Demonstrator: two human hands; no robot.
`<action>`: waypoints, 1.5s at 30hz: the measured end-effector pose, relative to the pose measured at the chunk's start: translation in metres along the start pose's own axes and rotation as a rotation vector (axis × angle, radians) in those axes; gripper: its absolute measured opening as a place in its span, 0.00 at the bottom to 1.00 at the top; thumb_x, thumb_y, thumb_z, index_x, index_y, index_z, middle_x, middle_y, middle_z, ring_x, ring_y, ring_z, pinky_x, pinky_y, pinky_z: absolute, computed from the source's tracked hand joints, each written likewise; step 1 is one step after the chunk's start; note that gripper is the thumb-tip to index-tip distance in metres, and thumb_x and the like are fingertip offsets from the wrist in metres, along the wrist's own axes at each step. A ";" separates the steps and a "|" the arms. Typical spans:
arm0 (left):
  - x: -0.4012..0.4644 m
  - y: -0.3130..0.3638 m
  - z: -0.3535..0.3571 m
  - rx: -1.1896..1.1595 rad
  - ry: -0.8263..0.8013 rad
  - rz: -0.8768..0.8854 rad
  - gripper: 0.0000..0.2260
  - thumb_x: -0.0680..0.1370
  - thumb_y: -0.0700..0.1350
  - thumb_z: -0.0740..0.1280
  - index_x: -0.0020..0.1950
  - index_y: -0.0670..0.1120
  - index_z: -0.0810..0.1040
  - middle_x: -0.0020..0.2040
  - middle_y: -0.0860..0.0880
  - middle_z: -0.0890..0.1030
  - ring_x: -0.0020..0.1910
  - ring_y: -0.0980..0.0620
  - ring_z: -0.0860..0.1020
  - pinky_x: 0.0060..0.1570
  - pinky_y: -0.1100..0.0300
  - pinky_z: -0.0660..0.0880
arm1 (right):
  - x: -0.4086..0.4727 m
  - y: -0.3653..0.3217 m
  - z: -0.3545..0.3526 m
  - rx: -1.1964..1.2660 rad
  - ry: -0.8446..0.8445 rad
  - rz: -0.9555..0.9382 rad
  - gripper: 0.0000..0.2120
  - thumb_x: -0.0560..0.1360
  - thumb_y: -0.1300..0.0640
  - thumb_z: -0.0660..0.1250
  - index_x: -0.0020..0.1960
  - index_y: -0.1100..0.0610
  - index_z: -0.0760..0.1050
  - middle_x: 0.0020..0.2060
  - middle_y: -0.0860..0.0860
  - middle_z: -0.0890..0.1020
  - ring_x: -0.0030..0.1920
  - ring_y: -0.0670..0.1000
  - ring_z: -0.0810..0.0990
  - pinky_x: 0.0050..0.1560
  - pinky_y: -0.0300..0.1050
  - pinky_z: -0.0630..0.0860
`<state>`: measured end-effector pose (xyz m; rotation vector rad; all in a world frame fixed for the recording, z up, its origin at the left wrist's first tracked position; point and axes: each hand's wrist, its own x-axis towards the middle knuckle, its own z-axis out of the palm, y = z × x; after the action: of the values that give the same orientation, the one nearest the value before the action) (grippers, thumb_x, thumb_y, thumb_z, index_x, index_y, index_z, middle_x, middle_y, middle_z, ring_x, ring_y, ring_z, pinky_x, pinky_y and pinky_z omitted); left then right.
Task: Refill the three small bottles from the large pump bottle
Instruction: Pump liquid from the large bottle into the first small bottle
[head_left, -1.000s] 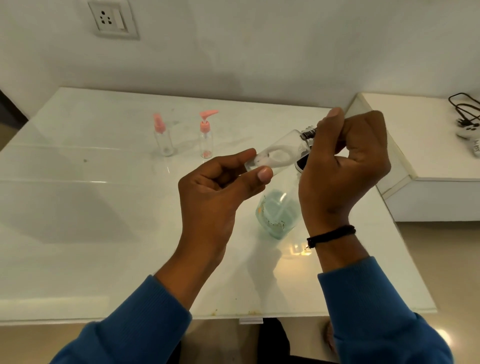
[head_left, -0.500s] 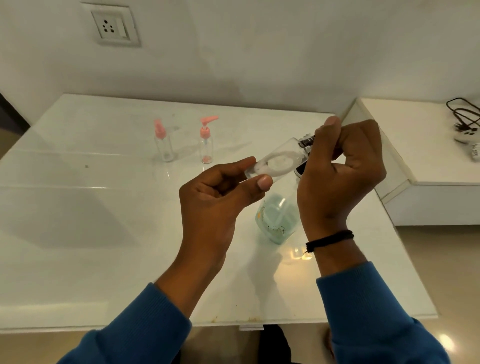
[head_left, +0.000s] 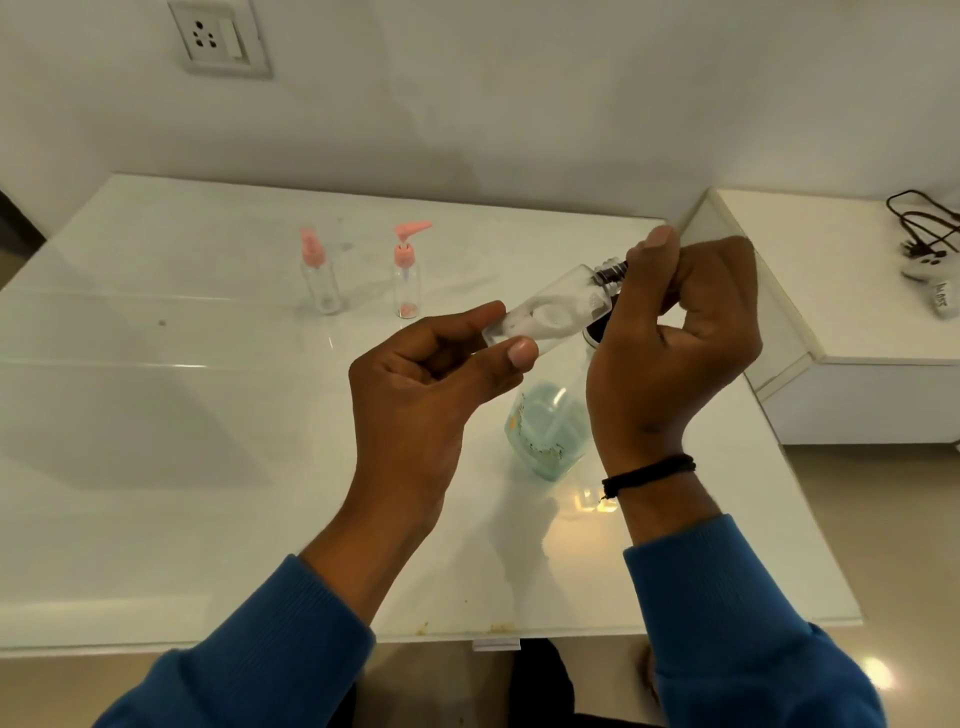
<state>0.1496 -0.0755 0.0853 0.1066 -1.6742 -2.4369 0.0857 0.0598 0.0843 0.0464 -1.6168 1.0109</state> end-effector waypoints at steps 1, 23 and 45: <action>0.000 0.000 0.000 0.001 0.004 0.000 0.19 0.65 0.45 0.76 0.55 0.44 0.84 0.47 0.48 0.88 0.48 0.46 0.87 0.47 0.58 0.83 | -0.001 0.001 0.000 0.010 -0.002 0.001 0.18 0.80 0.67 0.66 0.32 0.65 0.72 0.29 0.57 0.72 0.33 0.48 0.67 0.34 0.39 0.65; -0.001 0.002 0.001 -0.037 0.017 -0.012 0.20 0.63 0.44 0.77 0.54 0.43 0.84 0.48 0.46 0.88 0.49 0.43 0.86 0.48 0.55 0.83 | 0.000 0.001 -0.001 0.011 -0.007 0.007 0.18 0.80 0.66 0.66 0.32 0.65 0.73 0.29 0.57 0.73 0.33 0.48 0.68 0.34 0.41 0.66; 0.000 0.003 0.000 -0.029 0.008 -0.010 0.19 0.64 0.44 0.77 0.54 0.44 0.84 0.47 0.46 0.88 0.48 0.42 0.86 0.48 0.56 0.83 | 0.002 -0.004 0.001 0.025 -0.011 0.019 0.18 0.80 0.67 0.67 0.31 0.64 0.73 0.30 0.53 0.71 0.33 0.46 0.67 0.37 0.32 0.63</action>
<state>0.1499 -0.0763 0.0880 0.1212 -1.6381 -2.4637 0.0863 0.0582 0.0885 0.0537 -1.6176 1.0467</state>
